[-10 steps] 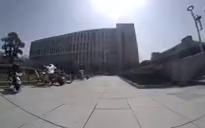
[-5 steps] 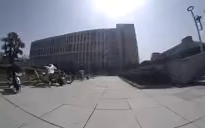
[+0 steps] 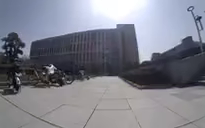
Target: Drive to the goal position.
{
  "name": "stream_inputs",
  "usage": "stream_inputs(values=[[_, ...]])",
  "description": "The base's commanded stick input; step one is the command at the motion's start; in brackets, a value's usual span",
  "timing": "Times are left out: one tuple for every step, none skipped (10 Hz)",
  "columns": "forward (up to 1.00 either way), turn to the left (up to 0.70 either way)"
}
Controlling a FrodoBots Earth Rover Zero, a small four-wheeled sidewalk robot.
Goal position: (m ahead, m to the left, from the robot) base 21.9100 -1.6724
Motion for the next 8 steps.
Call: stream_inputs(values=[[0.00,0.00],[0.31,0.00],[0.45,0.00],[0.45,0.00],[0.45,0.00],[0.45,0.00],[0.45,0.00],[0.45,0.00]])
